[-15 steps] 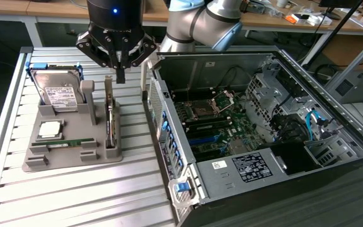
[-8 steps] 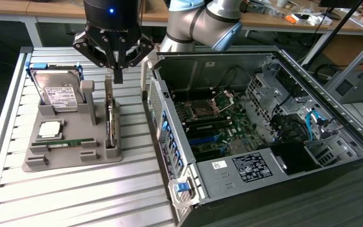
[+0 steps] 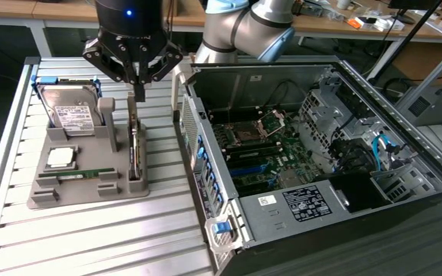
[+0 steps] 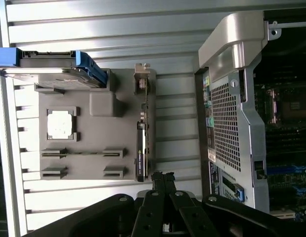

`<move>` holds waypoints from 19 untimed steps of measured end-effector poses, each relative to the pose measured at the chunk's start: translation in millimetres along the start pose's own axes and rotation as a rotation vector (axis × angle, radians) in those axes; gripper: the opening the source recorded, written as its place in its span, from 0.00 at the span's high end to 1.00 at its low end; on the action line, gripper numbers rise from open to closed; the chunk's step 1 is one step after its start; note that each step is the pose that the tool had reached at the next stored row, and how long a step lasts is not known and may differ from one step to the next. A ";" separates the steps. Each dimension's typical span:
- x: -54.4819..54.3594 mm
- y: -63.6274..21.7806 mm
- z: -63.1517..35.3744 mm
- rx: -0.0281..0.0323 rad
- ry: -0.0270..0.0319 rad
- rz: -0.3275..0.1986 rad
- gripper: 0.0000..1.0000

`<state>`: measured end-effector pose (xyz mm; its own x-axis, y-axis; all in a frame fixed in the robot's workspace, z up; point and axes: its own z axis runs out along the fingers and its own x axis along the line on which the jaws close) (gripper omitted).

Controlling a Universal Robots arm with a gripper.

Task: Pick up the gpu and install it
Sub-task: 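Reach for the gpu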

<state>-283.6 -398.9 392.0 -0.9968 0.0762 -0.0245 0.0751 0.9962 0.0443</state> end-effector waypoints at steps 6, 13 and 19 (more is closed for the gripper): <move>4.4 -0.3 -0.1 0.0000 0.0000 0.000 0.89; 9.4 -0.7 -0.3 0.0000 0.0000 0.000 0.89; 12.3 -0.9 -0.3 0.0000 0.0000 0.000 0.89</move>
<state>-296.0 -398.9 392.0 -0.9968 0.0762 -0.0244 0.0751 0.9962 0.0444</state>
